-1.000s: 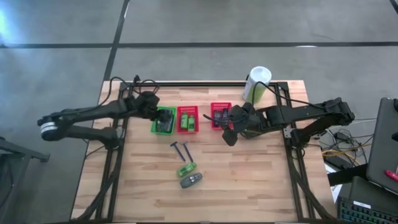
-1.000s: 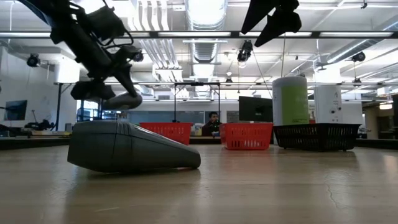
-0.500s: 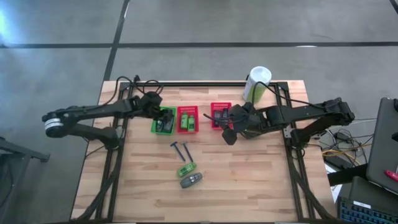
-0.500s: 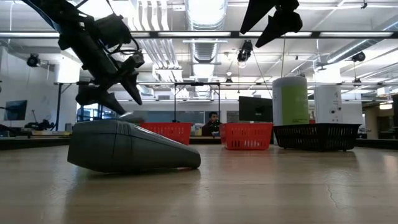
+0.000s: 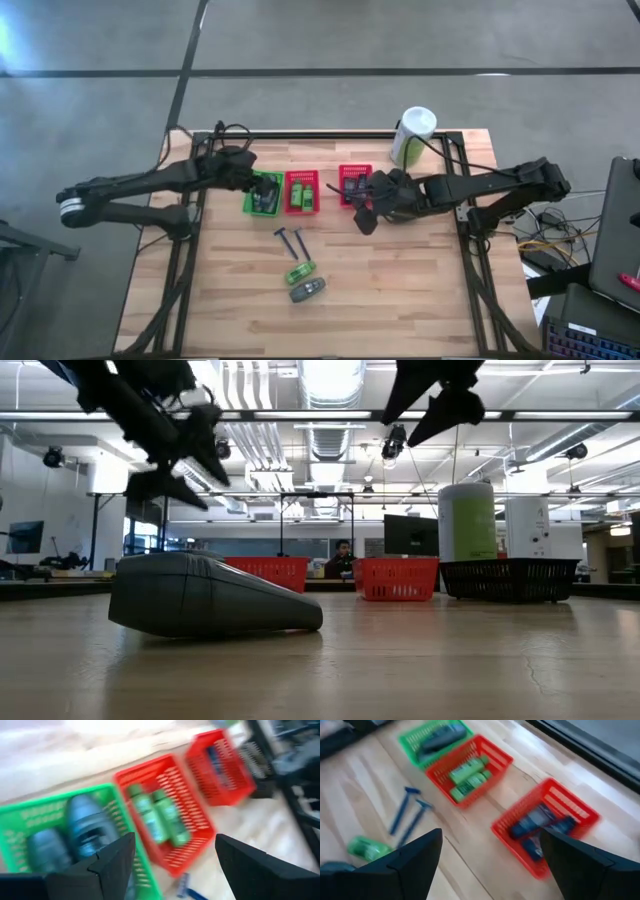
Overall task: Pick & Place Travel size toiletries
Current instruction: Put the gray deodorant into the green bin
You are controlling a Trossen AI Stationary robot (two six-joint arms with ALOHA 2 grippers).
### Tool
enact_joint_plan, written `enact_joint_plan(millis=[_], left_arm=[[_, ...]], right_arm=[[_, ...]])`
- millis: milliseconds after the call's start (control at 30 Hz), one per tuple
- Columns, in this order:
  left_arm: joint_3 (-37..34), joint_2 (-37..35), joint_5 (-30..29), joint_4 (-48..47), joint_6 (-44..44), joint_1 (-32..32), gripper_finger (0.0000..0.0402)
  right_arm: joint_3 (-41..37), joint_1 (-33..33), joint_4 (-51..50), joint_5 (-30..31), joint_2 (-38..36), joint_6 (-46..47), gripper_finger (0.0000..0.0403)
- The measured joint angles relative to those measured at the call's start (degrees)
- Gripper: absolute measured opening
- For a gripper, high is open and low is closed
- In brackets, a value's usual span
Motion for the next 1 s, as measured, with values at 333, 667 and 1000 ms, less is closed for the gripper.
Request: enact_joint_plan(millis=[333, 667, 1000], left_arm=[[2.8, -9.3, -3.3, -0.3, 2.0, -14.7, 0.028], [2.8, -9.2, -9.9, -0.2, -0.1, -28.1, 0.028], [2.7, -5.7, -8.2, -0.1, 3.1, -34.7, 0.028]], right_arm=[[-8.7, -1.2, 30.7, -10.7, 5.4, -7.9, 0.0313], [3.6, 0.5, 13.6, -31.6, 18.0, -11.7, 0.0332], [15.4, 10.2, 1.9, -31.7, 27.1, -24.6, 0.0315]])
